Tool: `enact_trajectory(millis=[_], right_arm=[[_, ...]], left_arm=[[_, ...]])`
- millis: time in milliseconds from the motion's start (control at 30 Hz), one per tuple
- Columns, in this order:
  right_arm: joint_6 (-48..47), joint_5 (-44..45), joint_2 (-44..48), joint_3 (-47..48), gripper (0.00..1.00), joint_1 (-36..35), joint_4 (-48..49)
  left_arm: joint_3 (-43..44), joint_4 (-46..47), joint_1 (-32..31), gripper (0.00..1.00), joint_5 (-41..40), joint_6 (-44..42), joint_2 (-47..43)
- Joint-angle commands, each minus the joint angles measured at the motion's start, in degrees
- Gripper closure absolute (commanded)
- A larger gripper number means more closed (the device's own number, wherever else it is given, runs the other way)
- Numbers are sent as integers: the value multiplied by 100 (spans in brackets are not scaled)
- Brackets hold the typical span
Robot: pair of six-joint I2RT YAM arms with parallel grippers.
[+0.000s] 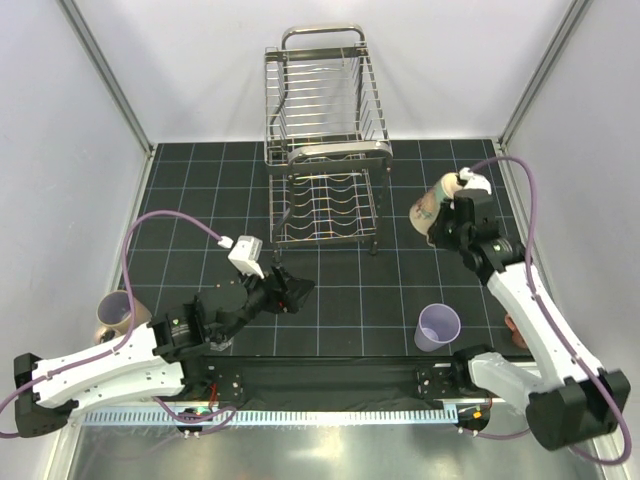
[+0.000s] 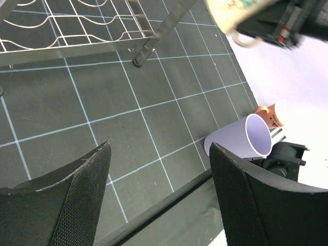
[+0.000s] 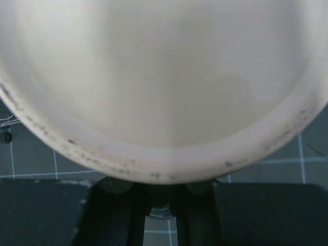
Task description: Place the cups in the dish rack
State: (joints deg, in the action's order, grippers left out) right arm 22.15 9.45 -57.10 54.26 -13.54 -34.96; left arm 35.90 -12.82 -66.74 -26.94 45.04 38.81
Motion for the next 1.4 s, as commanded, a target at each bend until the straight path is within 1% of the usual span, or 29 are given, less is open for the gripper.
enact_trajectory(millis=[0,67,100,167,200,233,267,333,400,533,633,700,833,967,1200,1267,1367], right_arm=[[-440,-1161,-327,270,96,289,2123],[-230,-1628,-799,322,96,527,2605],[-177,-2127,-968,392,96,693,2774],[-298,-2394,-1223,471,96,712,3291],[-360,-2543,-1503,585,96,712,3424],[-387,-2849,-1636,664,96,712,3460],[-396,-3035,-1794,761,96,730,3739],[-361,-3422,-2215,1007,96,739,3856],[-195,-3502,-2436,1182,96,730,4066],[-62,-4012,-3147,1552,96,739,4252],[-71,-4258,-3403,1719,96,730,4269],[-71,-4565,-3571,1728,96,695,4480],[-386,-4601,-3790,2000,96,467,4183],[-642,-4278,-4054,2378,96,203,3804],[-747,-4057,-4519,2774,96,97,3531],[-739,-4022,-4634,2888,96,71,3303],[-826,-3723,-4792,3046,96,-43,3075]], left_arm=[[128,-1,-23,24,66,58,-5],[49,-1,-23,24,101,67,-14],[5,-19,-15,24,101,93,-31],[-126,-10,-23,24,101,189,-92],[-162,-10,-23,24,92,225,-110],[-197,7,-23,24,92,260,-145],[-241,16,-23,24,84,260,-154],[-303,16,-15,24,75,260,-172],[-364,16,-23,24,48,251,-172],[-435,16,-23,24,118,348,-189],[-496,16,-14,24,180,436,-233],[-514,25,-15,24,163,453,-294],[-584,8,-23,24,66,436,-347],[-610,-19,-23,24,48,462,-356],[-637,-63,-15,24,22,524,-391],[-646,-89,-23,24,13,532,-418],[-654,-133,-23,24,-22,533,-453]])
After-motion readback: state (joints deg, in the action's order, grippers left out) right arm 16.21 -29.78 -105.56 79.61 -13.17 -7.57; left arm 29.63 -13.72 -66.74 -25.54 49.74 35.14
